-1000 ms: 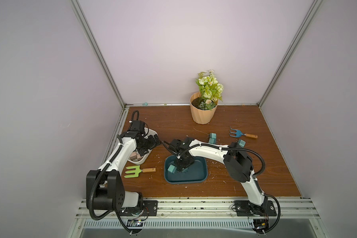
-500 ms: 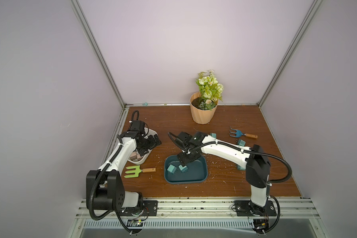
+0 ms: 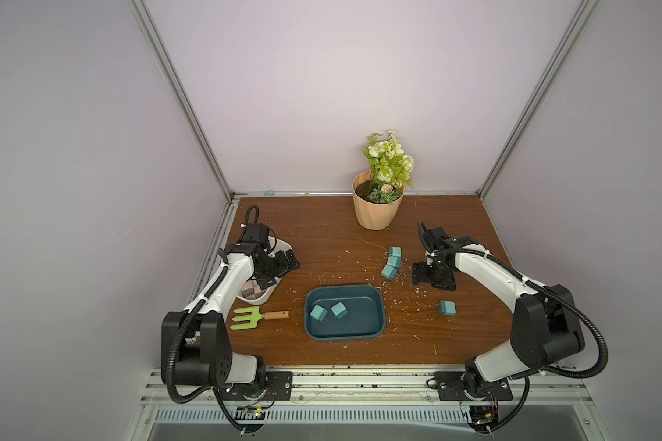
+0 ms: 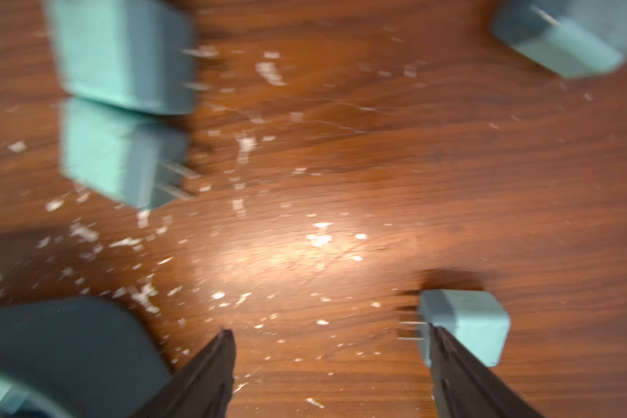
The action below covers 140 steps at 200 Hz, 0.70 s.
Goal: Place the plugs by color into the storage box
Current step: Move the plug to the center of the board.
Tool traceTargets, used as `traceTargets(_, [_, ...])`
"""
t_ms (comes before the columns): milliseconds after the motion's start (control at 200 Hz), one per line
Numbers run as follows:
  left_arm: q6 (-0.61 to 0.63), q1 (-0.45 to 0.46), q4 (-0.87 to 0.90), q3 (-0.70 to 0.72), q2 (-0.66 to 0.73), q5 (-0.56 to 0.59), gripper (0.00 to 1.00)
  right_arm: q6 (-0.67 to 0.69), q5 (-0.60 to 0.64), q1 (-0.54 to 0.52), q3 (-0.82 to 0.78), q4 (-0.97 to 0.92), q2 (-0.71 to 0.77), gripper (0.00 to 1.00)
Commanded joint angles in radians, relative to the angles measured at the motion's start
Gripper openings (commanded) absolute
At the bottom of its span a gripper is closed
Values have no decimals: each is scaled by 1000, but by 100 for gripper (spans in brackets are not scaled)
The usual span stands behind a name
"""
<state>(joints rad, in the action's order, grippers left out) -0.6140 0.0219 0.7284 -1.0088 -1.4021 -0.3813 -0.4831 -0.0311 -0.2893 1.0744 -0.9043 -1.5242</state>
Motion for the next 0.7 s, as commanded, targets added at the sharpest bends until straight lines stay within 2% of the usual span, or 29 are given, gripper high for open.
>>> traceTargets(0, [10,-10,5,-20,-3,-4,99,-6,27,83,-39,14,69,91])
traceTargets(130, [14,-10,5,-12,-3,-4,99,-60,-9,171,-129,72,148,94])
traceTargets(330, [19,-10,4,-13,-16,-1,99,-135,-4,198,-234,116,228,97])
traceTargets(696, [27,-10,-1,-44,-58,-3,99,-112,-170,211,-325,236,174,95])
